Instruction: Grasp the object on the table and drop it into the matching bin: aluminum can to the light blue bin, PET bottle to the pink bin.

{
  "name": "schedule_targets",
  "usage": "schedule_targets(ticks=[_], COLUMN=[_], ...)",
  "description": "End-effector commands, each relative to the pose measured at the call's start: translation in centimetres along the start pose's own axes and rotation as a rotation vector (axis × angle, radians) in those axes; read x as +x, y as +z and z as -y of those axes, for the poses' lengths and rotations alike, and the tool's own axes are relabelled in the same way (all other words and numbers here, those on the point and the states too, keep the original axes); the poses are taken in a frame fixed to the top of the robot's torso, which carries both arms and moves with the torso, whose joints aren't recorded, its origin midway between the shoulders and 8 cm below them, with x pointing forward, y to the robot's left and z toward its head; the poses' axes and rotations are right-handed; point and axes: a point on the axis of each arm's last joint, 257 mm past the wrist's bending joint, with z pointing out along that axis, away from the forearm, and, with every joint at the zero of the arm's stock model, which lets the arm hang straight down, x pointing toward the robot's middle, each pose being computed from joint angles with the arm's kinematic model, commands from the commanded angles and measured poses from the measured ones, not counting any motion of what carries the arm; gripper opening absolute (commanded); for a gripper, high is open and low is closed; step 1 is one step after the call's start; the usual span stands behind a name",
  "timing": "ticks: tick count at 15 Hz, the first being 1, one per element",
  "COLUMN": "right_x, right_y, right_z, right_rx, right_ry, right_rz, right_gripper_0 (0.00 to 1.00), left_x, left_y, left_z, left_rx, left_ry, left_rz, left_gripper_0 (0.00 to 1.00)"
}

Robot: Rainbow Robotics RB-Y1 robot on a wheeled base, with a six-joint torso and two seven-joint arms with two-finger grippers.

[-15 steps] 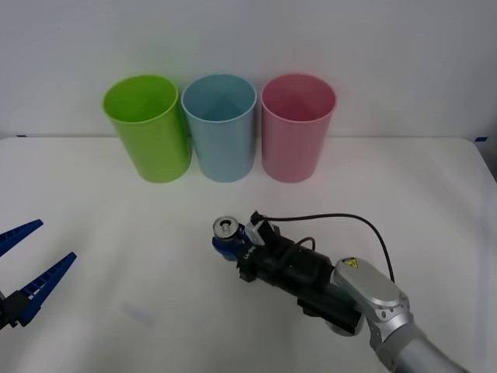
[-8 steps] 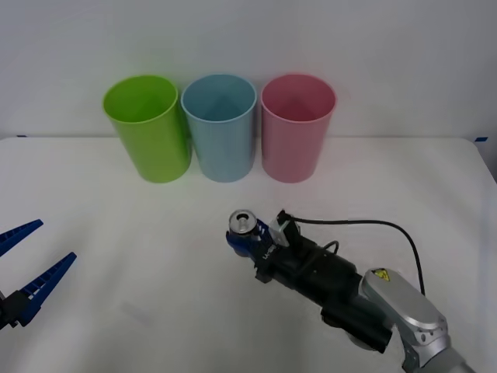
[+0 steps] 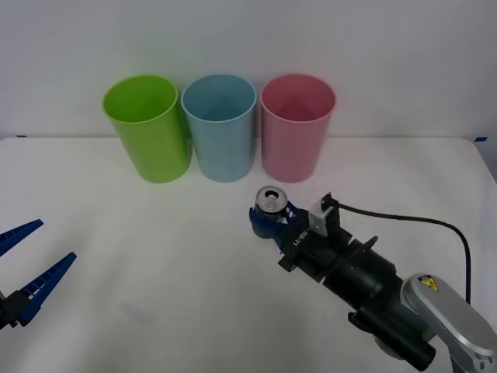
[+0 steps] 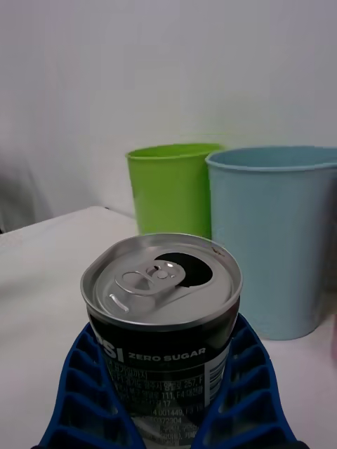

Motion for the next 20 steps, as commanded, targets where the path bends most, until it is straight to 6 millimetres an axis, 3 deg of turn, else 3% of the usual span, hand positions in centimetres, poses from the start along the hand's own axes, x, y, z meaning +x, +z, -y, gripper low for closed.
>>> schedule_targets(ticks=[1,5,11,15,20], right_x=[-2.9,-7.6,-13.5,-14.8,-15.6], right_y=[0.0,0.6,3.5,7.0,13.0], right_z=[0.2,0.1,1.4,2.9,5.1], right_rx=[0.015,0.031,0.044,0.044,0.037], right_ry=[0.078,0.142,0.102,0.054,0.021], right_rz=[0.046,0.121,0.204,0.202,0.177], right_gripper_0=[0.0,0.0,0.0,0.0,0.0], left_x=[0.0,0.0,0.0,0.0,0.0], left_y=[0.0,0.0,0.0,0.0,0.0], left_z=[0.0,0.0,0.0,0.0,0.0], left_rx=[0.0,0.0,0.0,0.0,0.0], left_ry=[0.0,0.0,0.0,0.0,0.0], left_rz=[0.0,0.0,0.0,0.0,0.0], left_gripper_0=[1.0,1.0,1.0,1.0,1.0])
